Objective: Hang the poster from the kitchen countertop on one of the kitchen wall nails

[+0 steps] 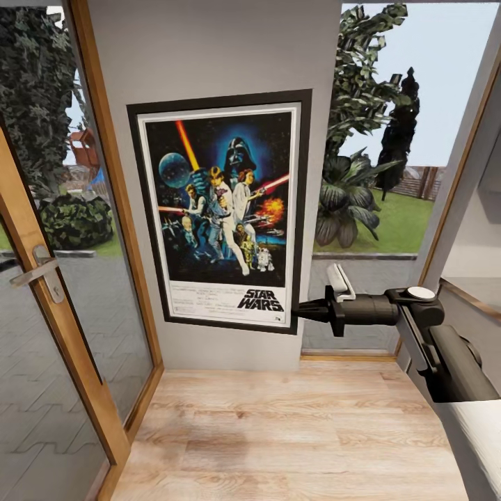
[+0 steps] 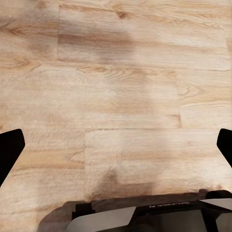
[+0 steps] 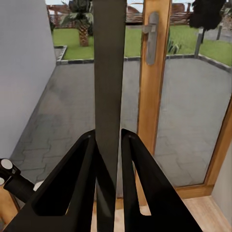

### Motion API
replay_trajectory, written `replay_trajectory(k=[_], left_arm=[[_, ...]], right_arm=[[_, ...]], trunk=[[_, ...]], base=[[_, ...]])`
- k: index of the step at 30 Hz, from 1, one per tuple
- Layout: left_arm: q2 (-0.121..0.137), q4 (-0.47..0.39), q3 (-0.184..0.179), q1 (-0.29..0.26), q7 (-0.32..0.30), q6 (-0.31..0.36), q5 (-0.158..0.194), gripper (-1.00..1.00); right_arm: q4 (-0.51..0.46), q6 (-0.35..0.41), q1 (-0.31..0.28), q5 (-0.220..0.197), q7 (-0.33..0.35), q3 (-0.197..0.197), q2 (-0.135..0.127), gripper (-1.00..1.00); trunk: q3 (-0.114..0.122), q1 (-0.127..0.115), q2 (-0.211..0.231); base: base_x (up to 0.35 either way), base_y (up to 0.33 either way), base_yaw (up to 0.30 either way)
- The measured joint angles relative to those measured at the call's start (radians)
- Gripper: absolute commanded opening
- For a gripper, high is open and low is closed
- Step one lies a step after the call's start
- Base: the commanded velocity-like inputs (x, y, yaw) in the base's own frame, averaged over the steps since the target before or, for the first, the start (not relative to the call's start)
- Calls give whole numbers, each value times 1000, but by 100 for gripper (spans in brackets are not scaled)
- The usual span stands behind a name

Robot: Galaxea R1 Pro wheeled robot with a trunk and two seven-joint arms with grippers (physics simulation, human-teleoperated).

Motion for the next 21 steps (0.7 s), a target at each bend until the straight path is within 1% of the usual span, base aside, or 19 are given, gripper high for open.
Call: replay_trajectory(k=[21], left_arm=[[0,0,0,0,0,0,0,100]], right_arm=[[0,9,0,-1,-1,-2,0,-100]], trunk=[[0,0,0]], base=[[0,0,0]])
